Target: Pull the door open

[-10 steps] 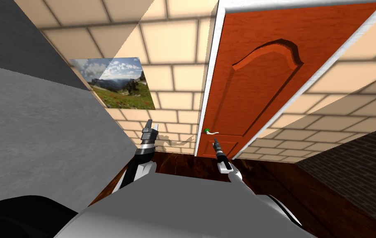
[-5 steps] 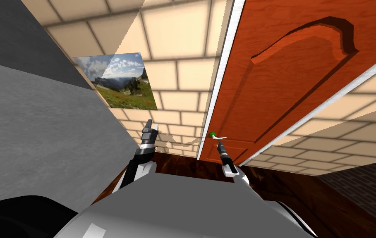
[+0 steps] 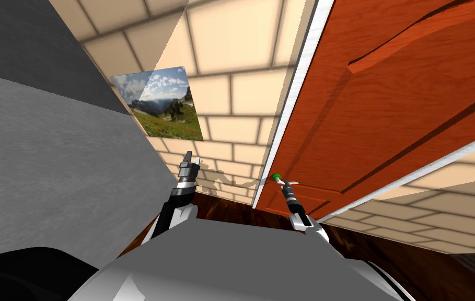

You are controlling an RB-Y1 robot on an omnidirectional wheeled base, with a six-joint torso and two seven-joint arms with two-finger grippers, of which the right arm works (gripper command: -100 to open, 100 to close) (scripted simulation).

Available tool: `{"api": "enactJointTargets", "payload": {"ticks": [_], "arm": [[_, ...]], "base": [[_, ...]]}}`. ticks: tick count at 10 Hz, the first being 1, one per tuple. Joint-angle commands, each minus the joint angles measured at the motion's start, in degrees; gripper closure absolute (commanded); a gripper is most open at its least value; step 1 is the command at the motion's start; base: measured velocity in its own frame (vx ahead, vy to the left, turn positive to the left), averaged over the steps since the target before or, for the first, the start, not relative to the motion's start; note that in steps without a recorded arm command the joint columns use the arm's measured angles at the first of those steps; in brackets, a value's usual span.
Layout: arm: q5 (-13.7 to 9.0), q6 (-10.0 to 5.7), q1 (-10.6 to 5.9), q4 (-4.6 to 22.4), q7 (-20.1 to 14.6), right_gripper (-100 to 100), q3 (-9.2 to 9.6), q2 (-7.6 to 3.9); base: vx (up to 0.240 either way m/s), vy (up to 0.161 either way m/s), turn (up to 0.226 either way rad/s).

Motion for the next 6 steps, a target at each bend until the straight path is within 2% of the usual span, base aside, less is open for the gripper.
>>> {"api": "enactJointTargets", "payload": {"ticks": [1, 2, 3, 6], "arm": [[-0.5, -1.0, 0.98, 0.3, -0.6, -100, -0.74, -0.79], [-0.3, -0.68, 0.69, 0.2, -0.6, -100, -0.43, -0.7], [-0.3, -0.68, 0.69, 0.2, -0.6, 100, -0.43, -0.7], [-0.3, -0.68, 0.69, 0.2, -0.6, 100, -0.43, -0.7]], "base": [[0.206, 0.026, 0.162], [0.09, 0.01, 0.023], [-0.012, -0.003, -0.02], [-0.026, -0.004, 0.003]]}}
